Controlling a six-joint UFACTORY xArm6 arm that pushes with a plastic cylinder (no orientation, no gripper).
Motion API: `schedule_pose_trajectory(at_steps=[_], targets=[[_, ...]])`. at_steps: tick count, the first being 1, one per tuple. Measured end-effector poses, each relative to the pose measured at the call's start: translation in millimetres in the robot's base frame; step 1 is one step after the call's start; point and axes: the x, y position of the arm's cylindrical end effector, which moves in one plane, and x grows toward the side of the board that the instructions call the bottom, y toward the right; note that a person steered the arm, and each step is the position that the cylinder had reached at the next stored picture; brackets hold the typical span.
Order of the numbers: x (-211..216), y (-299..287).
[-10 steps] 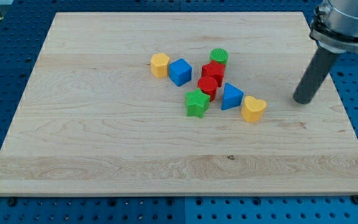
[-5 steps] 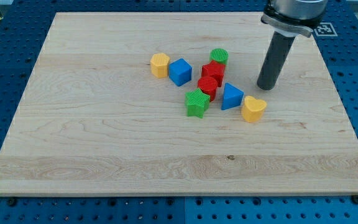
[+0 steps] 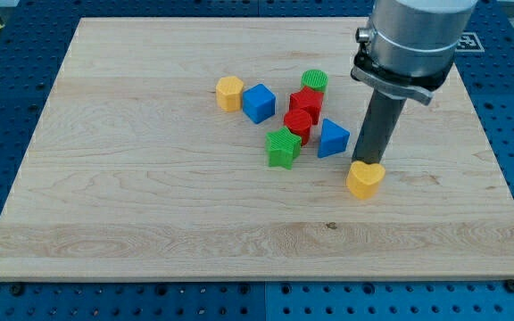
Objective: Push the yellow heart down and left
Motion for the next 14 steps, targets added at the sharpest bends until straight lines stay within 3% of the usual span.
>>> schedule_pose_trajectory(at_steps=[1,5,7,8,11,13,14], targets=[[26.9,5.5],[26.9,-23.9],[34.9,42.9],[54.1,38.4],[51.5,-66.7],[70.5,-58.4],[74.0,-97.2]])
